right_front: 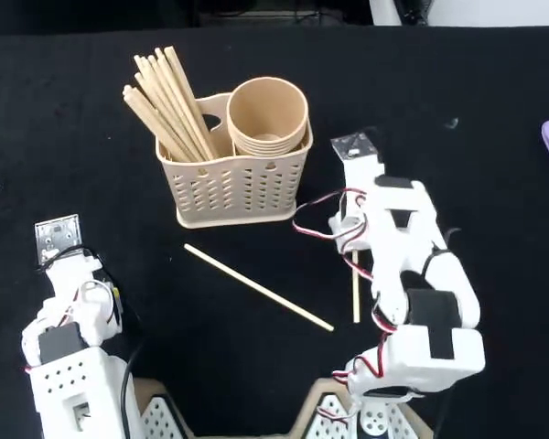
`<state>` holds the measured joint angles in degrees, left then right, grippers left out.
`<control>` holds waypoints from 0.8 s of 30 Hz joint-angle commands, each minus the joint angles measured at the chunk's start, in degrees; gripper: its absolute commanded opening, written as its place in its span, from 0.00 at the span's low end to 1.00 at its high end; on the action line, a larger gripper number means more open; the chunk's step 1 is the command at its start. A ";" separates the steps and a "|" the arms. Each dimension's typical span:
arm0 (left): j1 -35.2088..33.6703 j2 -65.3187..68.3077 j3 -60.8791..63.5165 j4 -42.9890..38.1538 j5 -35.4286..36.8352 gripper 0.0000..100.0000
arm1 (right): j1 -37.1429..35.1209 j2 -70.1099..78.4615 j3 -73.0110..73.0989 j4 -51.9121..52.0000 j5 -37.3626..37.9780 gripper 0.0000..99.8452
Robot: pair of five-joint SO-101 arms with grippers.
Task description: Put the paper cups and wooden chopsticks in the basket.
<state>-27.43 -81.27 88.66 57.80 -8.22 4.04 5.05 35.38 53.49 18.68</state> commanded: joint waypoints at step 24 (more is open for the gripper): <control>-0.31 -0.62 0.13 -1.32 0.53 0.13 | 7.21 -37.85 5.14 26.29 41.76 0.01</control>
<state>-27.43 -81.27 88.66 57.80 -8.22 11.25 -29.05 38.73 78.29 53.93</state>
